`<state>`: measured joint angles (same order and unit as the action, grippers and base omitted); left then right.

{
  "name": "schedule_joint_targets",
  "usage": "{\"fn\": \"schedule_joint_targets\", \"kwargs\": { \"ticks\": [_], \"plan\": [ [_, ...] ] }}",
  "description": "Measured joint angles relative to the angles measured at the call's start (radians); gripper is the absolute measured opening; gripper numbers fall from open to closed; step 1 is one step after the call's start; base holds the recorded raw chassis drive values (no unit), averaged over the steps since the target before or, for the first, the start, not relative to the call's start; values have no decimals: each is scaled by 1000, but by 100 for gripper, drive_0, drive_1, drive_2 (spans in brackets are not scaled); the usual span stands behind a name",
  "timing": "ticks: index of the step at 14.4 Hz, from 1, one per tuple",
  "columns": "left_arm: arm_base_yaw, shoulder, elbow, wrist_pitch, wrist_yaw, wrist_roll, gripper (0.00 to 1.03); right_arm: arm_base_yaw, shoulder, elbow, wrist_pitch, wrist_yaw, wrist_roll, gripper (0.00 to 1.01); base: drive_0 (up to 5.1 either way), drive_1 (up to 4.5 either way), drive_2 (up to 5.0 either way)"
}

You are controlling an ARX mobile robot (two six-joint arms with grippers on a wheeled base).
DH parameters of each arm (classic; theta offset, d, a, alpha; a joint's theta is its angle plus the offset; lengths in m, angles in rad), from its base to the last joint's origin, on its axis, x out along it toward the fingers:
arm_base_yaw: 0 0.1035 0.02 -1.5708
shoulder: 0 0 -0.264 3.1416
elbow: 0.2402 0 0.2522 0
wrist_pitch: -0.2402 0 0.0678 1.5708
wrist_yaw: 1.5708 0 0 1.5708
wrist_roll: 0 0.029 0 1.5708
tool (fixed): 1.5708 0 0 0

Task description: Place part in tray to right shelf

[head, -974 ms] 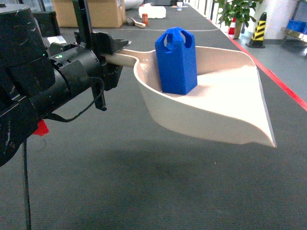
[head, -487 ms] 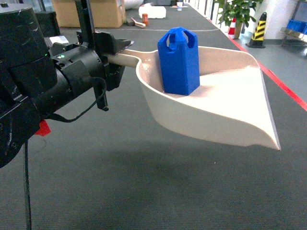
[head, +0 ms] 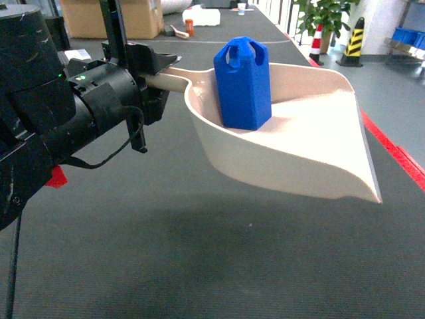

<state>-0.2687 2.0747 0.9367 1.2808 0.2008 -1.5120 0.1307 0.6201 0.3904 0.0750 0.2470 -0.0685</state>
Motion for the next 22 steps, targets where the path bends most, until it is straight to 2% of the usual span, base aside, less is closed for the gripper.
{"fn": "schedule_joint_targets", "kwargs": {
  "ticks": [22],
  "plan": [
    [-2, 0, 0, -1, 1, 0, 12, 0, 0, 0, 0, 0, 0, 98, 504, -241, -241]
  ]
}}
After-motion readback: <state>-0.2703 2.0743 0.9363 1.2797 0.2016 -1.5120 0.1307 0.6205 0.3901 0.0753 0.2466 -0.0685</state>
